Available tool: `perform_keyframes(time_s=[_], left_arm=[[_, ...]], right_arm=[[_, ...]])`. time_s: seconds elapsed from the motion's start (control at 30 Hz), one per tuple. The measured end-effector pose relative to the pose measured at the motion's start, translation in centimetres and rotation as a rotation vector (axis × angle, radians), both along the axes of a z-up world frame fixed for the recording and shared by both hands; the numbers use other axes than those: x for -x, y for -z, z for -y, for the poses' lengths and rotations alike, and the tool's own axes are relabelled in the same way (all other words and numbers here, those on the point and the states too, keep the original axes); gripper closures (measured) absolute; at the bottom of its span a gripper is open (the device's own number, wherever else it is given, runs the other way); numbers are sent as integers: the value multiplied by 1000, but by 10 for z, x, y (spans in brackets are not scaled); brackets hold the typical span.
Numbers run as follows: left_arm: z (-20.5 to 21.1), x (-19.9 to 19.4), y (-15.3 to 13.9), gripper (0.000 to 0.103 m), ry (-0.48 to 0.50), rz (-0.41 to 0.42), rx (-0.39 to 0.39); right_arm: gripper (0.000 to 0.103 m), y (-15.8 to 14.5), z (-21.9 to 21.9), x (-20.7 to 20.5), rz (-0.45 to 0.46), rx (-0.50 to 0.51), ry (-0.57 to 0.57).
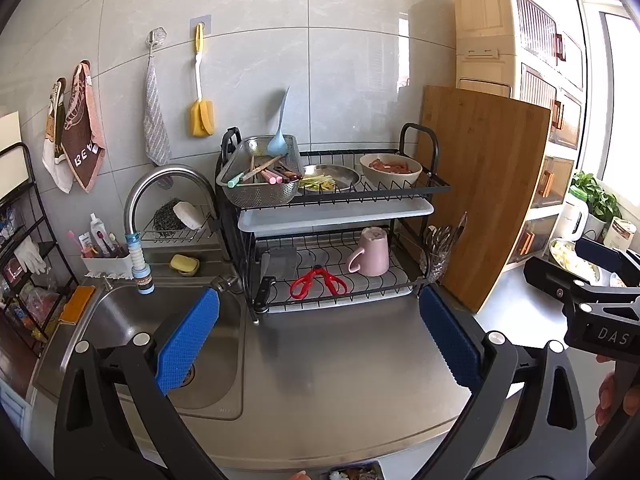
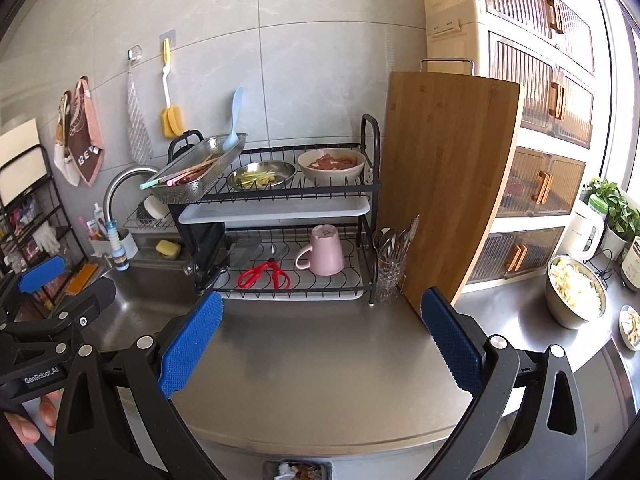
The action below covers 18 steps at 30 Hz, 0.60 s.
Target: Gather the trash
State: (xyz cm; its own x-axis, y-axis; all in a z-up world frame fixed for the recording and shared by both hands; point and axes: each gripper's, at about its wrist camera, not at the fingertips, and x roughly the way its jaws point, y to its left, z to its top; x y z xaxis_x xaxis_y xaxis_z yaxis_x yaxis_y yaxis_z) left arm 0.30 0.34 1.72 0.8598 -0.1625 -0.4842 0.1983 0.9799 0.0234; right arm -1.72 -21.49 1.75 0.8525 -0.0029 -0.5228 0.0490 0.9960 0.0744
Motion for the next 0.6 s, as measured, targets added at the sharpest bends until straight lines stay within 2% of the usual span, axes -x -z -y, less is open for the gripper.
perform_keyframes(time_s=[0.6], left_arm=[[-6,-1,0,8,-13,7,16]], right_arm=[[3,4,0,-2,2,-6,6]])
